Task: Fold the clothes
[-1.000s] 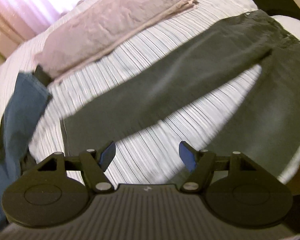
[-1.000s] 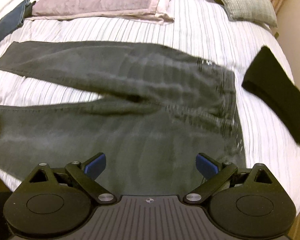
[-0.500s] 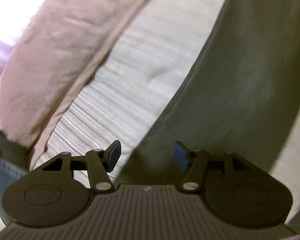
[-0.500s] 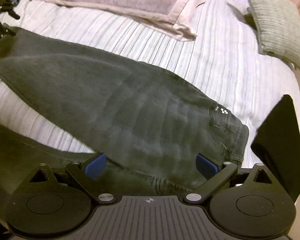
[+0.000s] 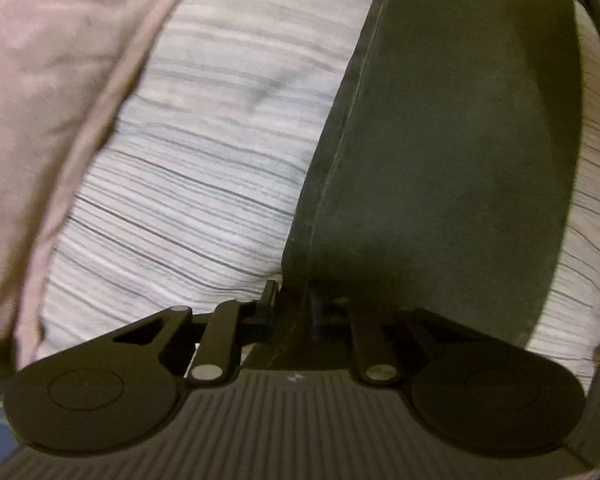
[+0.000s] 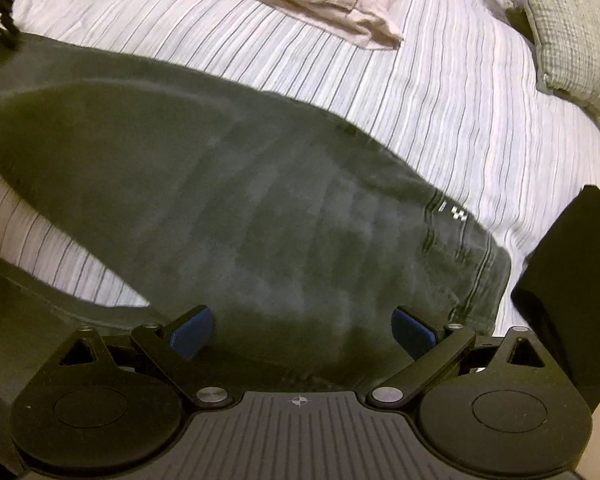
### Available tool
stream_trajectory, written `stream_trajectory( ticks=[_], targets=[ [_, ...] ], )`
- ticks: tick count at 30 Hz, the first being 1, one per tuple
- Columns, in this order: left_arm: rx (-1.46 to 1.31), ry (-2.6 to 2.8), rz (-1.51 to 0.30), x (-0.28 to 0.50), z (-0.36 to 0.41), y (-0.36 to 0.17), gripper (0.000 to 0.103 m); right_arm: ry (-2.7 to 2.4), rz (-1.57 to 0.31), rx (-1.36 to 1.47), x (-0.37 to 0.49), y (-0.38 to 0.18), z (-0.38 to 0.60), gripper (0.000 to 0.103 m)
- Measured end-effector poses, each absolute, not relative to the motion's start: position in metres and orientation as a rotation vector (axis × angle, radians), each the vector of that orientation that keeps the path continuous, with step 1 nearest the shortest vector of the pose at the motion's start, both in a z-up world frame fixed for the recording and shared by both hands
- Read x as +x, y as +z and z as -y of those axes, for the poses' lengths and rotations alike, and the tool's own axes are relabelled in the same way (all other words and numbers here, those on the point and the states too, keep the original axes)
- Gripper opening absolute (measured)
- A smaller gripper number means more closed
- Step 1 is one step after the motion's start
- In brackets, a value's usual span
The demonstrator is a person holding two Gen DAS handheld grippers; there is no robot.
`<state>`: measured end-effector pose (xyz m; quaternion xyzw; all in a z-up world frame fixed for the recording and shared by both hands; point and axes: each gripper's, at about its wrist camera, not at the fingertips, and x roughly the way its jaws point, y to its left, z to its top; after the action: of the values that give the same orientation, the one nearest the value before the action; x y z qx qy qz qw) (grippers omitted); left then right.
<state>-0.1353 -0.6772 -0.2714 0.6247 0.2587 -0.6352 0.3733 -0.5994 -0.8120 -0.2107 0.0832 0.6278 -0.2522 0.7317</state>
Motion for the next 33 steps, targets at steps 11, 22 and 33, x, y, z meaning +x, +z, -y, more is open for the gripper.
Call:
stream_trajectory(
  ticks=[11,22,33],
  targets=[
    [1.530,-1.518,-0.507,-0.184,0.627,-0.215,0.009,-0.386,-1.351,-0.029,-0.598,-0.229,0.921,0.098],
    [1.550,-1.383,-0.527,-0.238,0.584,-0.193,0.008,0.100,-1.415,-0.159,-0.569,-0.293,1.008,0.073],
    [1.613,-1.289,-0.496,-0.257,0.581,-0.182,0.008,0.143,-1.418,-0.119,-0.576,-0.282,1.006,0.014]
  ],
)
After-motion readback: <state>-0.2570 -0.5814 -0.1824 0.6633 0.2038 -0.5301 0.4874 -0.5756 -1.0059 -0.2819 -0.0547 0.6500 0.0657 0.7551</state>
